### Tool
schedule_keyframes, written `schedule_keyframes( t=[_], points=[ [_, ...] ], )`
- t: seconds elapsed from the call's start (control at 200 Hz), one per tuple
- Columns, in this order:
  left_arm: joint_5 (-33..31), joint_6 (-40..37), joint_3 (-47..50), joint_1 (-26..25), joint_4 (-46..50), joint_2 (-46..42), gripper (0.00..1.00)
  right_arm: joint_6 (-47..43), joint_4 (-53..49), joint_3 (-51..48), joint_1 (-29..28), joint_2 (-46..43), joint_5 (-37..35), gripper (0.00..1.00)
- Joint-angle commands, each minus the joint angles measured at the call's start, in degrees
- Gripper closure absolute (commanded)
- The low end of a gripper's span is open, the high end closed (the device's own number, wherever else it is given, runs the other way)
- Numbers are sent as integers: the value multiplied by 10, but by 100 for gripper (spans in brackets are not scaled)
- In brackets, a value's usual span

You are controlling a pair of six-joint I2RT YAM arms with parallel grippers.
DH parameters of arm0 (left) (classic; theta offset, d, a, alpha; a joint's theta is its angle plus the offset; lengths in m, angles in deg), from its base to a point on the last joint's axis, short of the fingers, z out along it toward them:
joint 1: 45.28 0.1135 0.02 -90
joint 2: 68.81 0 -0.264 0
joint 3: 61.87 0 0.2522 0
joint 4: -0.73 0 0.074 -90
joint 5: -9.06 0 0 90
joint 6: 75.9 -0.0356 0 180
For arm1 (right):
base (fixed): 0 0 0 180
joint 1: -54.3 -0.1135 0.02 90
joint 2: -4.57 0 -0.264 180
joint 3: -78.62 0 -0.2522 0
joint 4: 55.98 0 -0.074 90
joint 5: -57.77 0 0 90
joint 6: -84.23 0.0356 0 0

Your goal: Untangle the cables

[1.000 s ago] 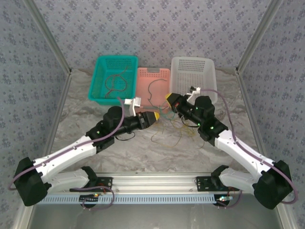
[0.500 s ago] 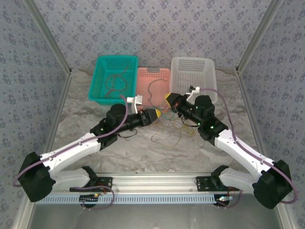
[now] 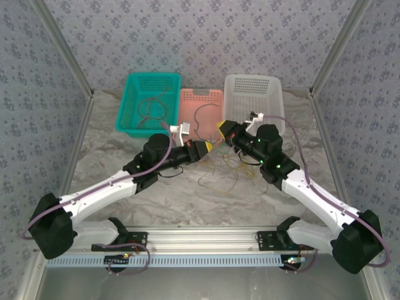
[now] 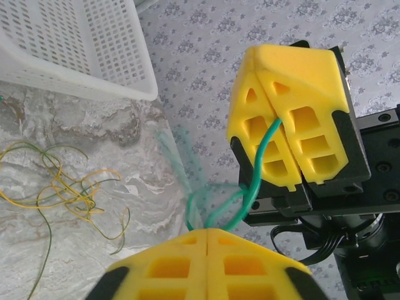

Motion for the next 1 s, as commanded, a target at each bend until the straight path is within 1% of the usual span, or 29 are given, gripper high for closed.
schedule_keyframes(
  t=[0.0,0.185,0.295,0.435,0.5,0.52,0.54,0.585,0.61,0.635,0.655,0.76,0.844,0.909,0.994],
  points=[
    [-8,1,-15,4,-29,-8,100,12,18,-6,2,-7,2,100],
    [-40,2,21,6,-9,-41,100,19,21,-12,24,-17,4,100],
    [-46,8,38,8,-9,-59,100,15,14,-8,31,-20,8,100],
    [-59,12,48,14,15,-81,100,13,22,-13,37,-24,18,100],
    [-53,23,47,18,14,-83,100,3,28,-12,38,-22,27,100],
    [-50,28,46,19,12,-81,95,-1,30,-11,37,-21,32,100],
    [-47,33,43,20,10,-79,87,-5,33,-10,37,-19,39,100],
    [-43,42,36,20,7,-74,60,-10,45,-9,38,-12,55,100],
    [-40,46,30,20,8,-69,49,-11,52,-9,39,-9,62,100],
    [-37,52,23,21,14,-64,41,-15,56,-9,39,-5,71,100],
    [-35,54,17,21,18,-61,37,-17,61,-8,39,-2,77,100],
    [-20,77,-11,27,25,-40,28,-29,67,-5,37,7,98,100],
    [-13,97,-32,34,44,-25,27,-41,68,-3,36,14,111,100],
    [-9,107,-41,36,41,-15,27,-47,68,-1,35,20,119,100],
    [-5,116,-52,36,46,-2,31,-50,74,-1,32,24,121,100]
  ],
)
